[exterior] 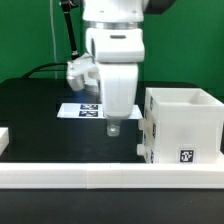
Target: Assemble drawer
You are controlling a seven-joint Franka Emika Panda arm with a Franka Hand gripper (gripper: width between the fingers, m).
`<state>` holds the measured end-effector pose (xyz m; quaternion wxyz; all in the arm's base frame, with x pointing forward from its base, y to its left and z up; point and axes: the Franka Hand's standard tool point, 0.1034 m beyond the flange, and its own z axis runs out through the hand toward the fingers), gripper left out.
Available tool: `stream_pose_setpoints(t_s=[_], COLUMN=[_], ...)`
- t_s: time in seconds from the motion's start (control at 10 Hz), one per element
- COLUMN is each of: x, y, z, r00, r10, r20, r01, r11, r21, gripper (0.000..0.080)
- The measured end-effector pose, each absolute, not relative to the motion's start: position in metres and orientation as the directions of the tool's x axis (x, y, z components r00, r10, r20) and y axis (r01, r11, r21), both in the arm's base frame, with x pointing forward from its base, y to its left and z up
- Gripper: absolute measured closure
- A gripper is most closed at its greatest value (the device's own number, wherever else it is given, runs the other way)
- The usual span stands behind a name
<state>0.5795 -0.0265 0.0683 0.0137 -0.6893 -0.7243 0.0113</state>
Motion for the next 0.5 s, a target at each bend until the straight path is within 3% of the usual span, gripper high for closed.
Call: stream_pose_setpoints(t_s=[0.2, 0.5], x=[0.5761, 0.5746], y=[-0.0331, -0.0329], z=[0.0858, 0.0800], r00=[0.027, 0.018], r10=[0.999, 1.000], r20=[-0.019, -0.016], r01=[0.999, 1.000], r11=[-0.026, -0.018], r21=[0.036, 0.022], gripper=[0.0151, 0.0151])
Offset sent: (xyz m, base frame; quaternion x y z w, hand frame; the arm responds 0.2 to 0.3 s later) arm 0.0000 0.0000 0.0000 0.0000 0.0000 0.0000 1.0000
